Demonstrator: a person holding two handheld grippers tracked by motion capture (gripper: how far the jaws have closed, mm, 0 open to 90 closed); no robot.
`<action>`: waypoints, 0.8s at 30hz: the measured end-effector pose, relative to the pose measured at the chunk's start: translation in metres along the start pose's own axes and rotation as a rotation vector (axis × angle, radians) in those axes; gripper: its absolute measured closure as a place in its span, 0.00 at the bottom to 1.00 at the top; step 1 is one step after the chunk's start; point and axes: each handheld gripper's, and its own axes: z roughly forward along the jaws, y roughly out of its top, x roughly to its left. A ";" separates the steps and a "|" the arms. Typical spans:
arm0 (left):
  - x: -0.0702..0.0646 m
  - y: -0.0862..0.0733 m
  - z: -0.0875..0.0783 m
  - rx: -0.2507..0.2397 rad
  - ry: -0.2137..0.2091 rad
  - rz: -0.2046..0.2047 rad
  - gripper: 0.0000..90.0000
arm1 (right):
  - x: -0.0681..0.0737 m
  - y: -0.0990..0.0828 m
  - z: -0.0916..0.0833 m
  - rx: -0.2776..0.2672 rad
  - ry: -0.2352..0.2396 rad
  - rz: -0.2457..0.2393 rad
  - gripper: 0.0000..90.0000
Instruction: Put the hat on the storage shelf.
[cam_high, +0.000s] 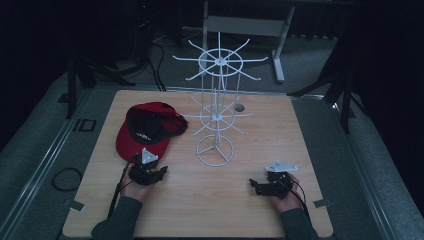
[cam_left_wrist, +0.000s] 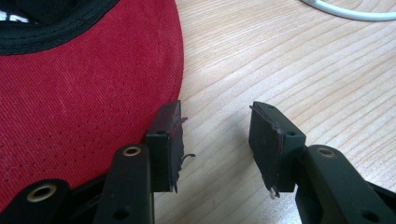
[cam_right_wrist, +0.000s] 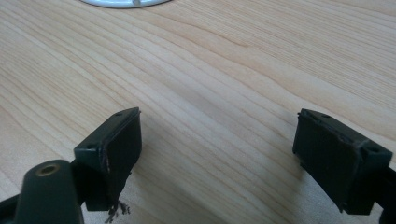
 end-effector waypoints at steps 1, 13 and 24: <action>0.000 0.000 0.000 0.000 0.000 0.000 0.61 | 0.000 0.000 0.000 0.000 0.000 0.000 0.17; 0.001 0.000 -0.001 0.007 -0.008 0.002 0.63 | 0.000 0.000 0.000 0.000 0.000 0.000 0.17; 0.017 0.006 -0.019 -0.005 -0.027 -0.003 0.89 | 0.000 0.000 0.000 0.000 0.000 0.000 0.17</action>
